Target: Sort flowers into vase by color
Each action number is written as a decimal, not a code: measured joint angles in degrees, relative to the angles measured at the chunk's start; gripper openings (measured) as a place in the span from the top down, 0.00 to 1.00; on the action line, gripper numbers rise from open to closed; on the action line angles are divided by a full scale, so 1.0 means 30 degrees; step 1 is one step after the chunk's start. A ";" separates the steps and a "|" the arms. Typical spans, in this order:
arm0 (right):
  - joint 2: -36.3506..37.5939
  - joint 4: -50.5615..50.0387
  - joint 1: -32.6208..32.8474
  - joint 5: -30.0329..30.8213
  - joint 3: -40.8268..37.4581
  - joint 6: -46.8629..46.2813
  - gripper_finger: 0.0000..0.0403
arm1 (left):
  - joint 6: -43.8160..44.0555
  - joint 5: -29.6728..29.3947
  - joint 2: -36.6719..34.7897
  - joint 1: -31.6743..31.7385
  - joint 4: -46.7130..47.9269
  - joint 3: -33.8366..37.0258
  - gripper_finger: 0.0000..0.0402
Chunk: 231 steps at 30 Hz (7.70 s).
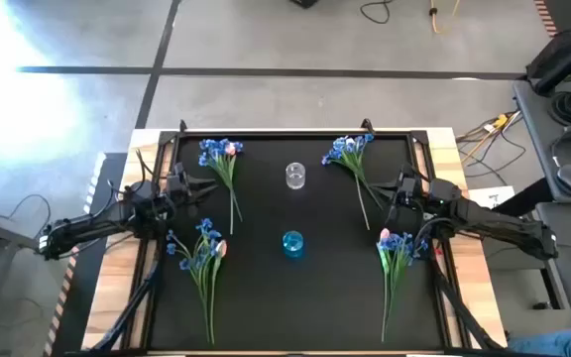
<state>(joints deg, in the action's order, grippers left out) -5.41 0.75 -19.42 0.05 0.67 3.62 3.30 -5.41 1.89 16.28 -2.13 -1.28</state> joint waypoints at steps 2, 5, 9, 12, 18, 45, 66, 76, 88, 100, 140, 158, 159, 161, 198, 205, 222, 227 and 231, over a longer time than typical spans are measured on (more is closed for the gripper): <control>0.0005 -0.0005 0.0002 0.0002 -0.0005 0.0000 0.98 | 0.0000 0.0004 0.0000 0.0000 0.0000 0.0004 0.81; 0.0005 -0.0005 0.0007 0.0002 -0.0002 0.0000 0.98 | 0.0004 0.0006 0.0000 0.0004 0.0006 0.0007 0.81; 0.0007 -0.0003 0.0003 0.0007 -0.0007 0.0000 0.98 | -0.0003 0.0003 0.0003 0.0000 0.0001 0.0003 0.81; 0.0000 -0.0003 0.0007 0.0003 -0.0007 -0.0004 0.98 | 0.0000 0.0002 0.0000 -0.0001 0.0004 0.0000 0.81; 0.0007 -0.0006 0.0000 0.0001 -0.0007 0.0000 0.98 | 0.0004 0.0002 0.0002 0.0002 0.0005 0.0000 0.81; 0.0007 0.0000 0.0000 0.0000 -0.0007 0.0000 0.98 | -0.0003 0.0001 0.0000 0.0004 0.0001 0.0007 0.81; -0.0002 0.2150 0.0001 0.1481 -0.0007 -0.2276 0.98 | -0.0002 0.0000 0.0002 0.0004 0.0000 0.0002 0.81; -0.1200 0.7639 0.0007 0.1055 0.0101 -0.2755 0.98 | -0.0001 -0.0022 0.0005 0.0001 0.0000 0.0000 0.81; -1.2513 -0.2370 -0.0157 0.6506 0.5993 -0.6843 0.84 | 0.0002 -0.0015 0.0002 0.0002 0.0007 0.0002 0.81; -2.3093 -0.9227 -0.4511 0.2840 1.3444 -0.6971 0.59 | 0.0000 -0.0006 0.0002 0.0000 0.0007 0.0000 0.81; -2.1683 -0.1037 -0.3123 -0.0517 1.6802 -0.5027 0.95 | -0.0003 0.0003 0.0005 -0.0002 0.0007 0.0000 0.81; -2.7529 1.8419 -0.1494 0.0039 1.4666 -0.3099 0.94 | -0.1905 -0.0022 0.0003 -0.0001 0.0007 0.0003 0.81; -2.7655 1.8768 -0.1494 0.0036 1.4666 -0.3040 0.94 | -0.1905 -0.0022 0.0000 0.0003 0.0007 0.0000 0.81; -2.7916 1.9180 -0.1494 0.0036 1.4666 -0.3010 0.94 | -0.1905 -0.0017 0.0000 0.0002 0.0007 0.0002 0.81; -3.0986 2.0650 -0.0804 0.2353 1.4666 -0.1668 0.71 | -0.1788 -0.0030 0.0000 0.0018 -0.1607 0.0002 0.81; -3.0841 1.9716 -0.0809 0.2386 1.4666 -0.1521 0.61 | -0.0117 -0.0023 0.0001 0.0018 -0.1837 0.0000 0.81; -2.6825 1.0508 -0.0194 0.2501 1.4659 -0.0921 0.55 | 0.3510 -0.0008 0.2836 0.0018 -0.2303 0.0000 0.81; -2.4044 0.4939 0.0019 0.3150 1.4659 -0.0752 0.58 | 0.5671 -0.0596 0.4812 0.0018 -0.2266 0.0000 0.81; -2.2168 0.1754 0.0130 0.4449 1.4608 -0.0701 0.64 | 0.8381 -0.2374 0.6996 0.0018 -0.0638 -0.0835 0.81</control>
<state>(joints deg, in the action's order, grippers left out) -71.91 6.01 -19.03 13.40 44.49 1.51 28.44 -12.53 22.88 16.34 -4.04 -3.78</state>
